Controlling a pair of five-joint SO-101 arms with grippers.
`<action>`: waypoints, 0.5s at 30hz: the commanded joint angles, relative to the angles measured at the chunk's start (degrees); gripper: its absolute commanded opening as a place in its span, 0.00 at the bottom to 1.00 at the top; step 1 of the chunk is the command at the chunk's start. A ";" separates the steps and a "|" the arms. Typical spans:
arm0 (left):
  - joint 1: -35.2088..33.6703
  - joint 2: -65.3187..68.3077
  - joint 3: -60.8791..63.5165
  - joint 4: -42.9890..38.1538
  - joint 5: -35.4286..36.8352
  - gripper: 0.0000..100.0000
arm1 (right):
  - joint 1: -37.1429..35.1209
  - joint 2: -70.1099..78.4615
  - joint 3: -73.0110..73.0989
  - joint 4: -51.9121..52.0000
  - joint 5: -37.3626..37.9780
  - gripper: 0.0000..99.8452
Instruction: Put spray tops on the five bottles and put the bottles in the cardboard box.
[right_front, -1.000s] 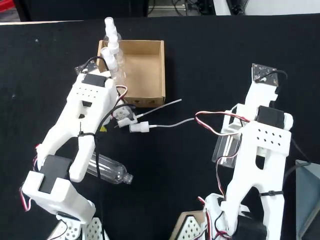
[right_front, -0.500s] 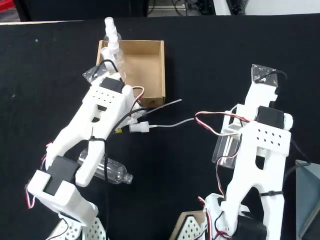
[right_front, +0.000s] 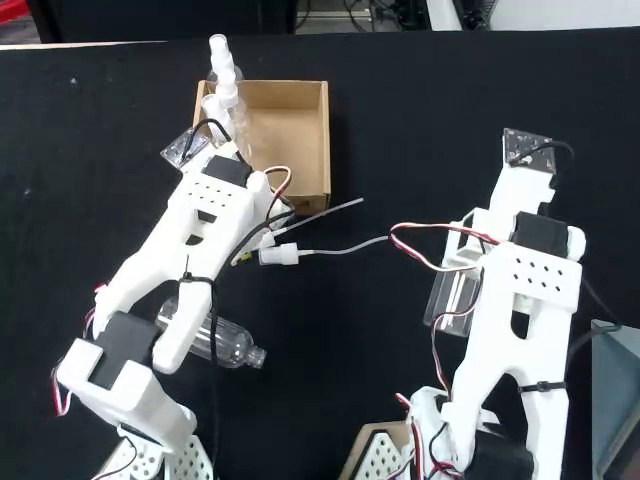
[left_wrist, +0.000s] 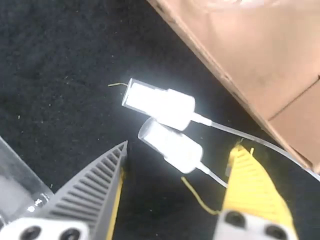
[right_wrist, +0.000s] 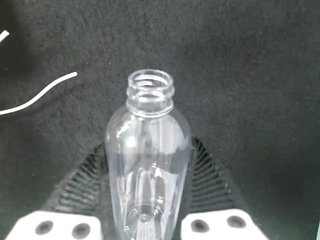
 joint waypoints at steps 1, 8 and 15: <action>1.27 1.85 -3.12 -1.05 0.53 0.29 | 1.23 -3.21 -0.40 -1.32 0.00 0.01; 3.47 8.70 -6.64 -0.97 1.23 0.29 | 1.32 -3.21 -0.40 -1.32 0.00 0.01; 3.47 14.77 -10.07 -0.53 2.81 0.29 | 1.49 -3.21 -0.31 -1.32 0.00 0.01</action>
